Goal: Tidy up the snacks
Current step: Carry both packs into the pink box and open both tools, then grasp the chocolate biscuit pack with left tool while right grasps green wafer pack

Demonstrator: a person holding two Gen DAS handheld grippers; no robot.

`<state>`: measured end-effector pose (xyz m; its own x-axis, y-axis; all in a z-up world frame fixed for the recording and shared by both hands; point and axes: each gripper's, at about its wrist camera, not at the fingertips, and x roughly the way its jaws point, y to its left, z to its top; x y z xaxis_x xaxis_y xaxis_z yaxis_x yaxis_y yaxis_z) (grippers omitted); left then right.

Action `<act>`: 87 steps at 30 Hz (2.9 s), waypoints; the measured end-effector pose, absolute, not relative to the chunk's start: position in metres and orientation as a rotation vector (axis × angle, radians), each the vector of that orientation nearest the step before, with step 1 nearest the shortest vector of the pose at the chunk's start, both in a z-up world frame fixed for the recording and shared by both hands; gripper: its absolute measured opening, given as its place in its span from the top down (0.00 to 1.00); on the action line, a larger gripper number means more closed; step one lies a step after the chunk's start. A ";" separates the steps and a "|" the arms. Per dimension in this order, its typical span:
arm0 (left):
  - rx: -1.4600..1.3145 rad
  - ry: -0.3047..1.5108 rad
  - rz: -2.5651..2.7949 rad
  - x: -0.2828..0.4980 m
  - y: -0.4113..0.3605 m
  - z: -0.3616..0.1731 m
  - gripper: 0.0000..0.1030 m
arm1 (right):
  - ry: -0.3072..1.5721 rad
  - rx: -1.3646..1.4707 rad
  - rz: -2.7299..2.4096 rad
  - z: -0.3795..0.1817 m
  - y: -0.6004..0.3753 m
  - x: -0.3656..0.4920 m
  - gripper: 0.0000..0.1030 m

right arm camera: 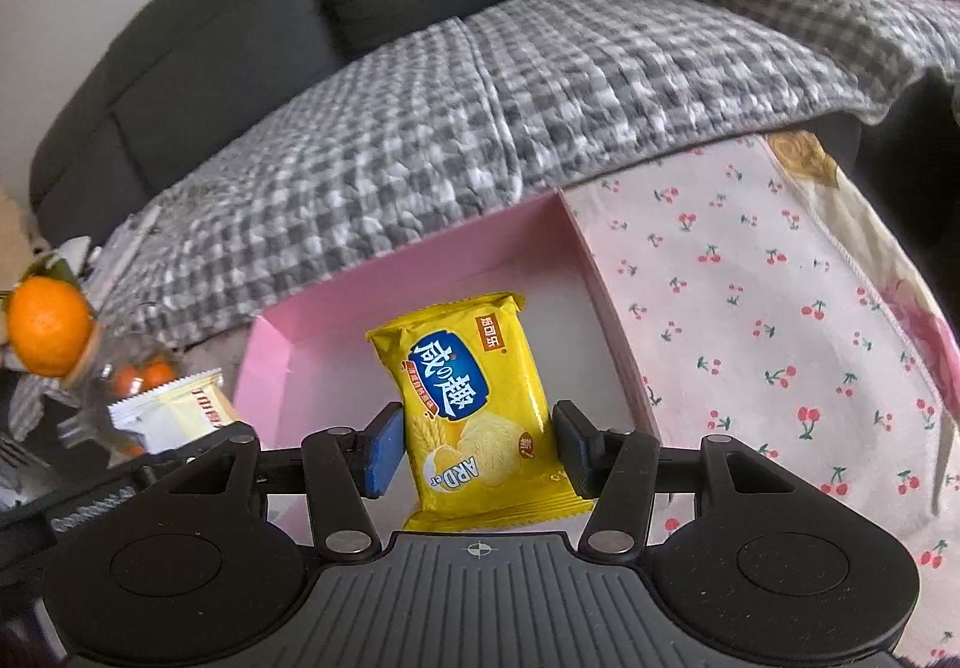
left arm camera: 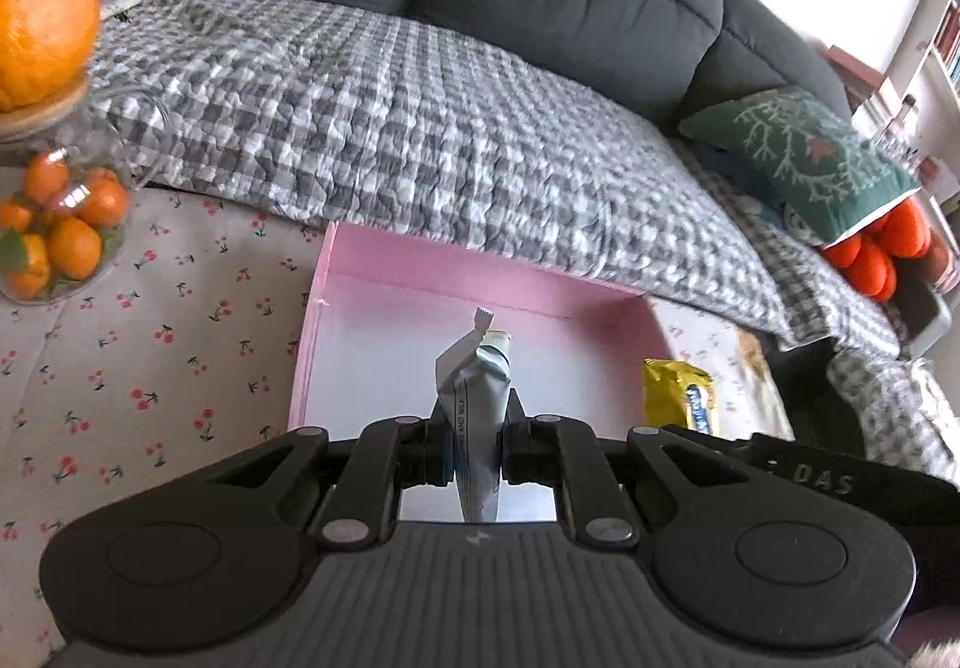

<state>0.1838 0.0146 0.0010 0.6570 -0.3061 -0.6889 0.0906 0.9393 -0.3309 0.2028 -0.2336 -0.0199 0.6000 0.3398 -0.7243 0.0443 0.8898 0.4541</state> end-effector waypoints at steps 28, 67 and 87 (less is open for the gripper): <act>-0.038 0.826 -0.216 0.181 -0.004 -0.012 0.29 | 0.973 0.423 0.111 -0.024 -0.238 0.207 0.26; 0.050 0.890 -0.279 0.089 0.058 0.004 0.01 | 1.008 0.088 0.283 -0.007 -0.252 0.097 0.14; 0.057 0.942 -0.312 0.090 0.093 -0.039 0.26 | 1.182 0.198 0.266 -0.041 -0.235 0.071 0.14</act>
<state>0.0897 0.0935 -0.0395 0.5469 -0.2381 -0.8026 0.2875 0.9538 -0.0870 0.0708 -0.2350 -0.0406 0.3539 0.3068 -0.8836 -0.1006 0.9517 0.2901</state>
